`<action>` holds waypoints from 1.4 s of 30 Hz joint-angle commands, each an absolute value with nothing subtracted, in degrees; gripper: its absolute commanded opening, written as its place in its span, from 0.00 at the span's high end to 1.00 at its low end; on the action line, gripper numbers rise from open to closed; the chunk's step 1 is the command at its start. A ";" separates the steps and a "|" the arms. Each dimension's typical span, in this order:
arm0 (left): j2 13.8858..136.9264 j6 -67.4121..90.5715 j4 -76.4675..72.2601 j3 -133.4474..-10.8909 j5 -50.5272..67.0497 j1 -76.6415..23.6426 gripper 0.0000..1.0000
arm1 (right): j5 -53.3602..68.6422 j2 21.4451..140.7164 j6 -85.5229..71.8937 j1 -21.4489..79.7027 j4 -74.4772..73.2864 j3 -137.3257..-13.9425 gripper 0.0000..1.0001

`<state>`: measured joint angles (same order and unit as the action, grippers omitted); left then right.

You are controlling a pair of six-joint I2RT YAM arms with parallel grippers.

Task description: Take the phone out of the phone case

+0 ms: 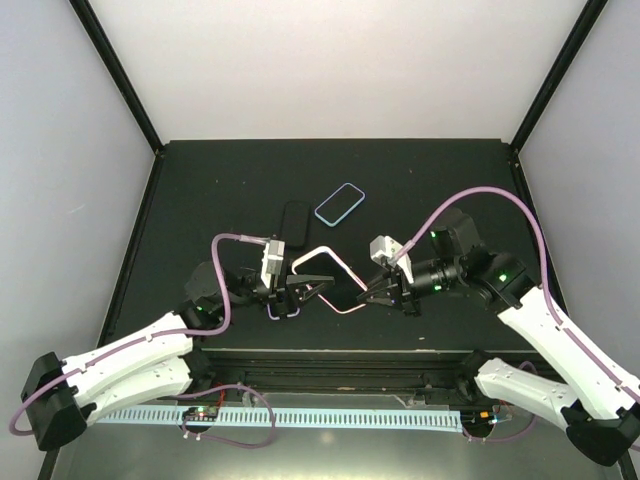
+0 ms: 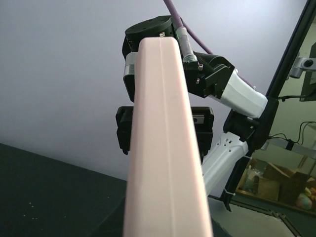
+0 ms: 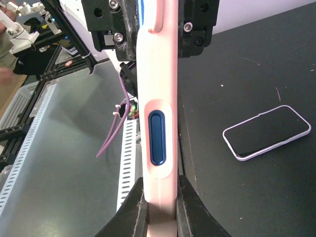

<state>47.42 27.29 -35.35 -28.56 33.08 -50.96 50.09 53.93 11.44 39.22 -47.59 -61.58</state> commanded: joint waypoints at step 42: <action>53.08 30.61 -14.51 -41.63 53.79 -40.78 0.98 | 46.16 61.73 40.91 42.31 -63.42 -68.46 0.62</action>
<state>53.74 30.74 -13.43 -38.65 54.02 -41.19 45.47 61.82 38.76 41.01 -62.92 -67.68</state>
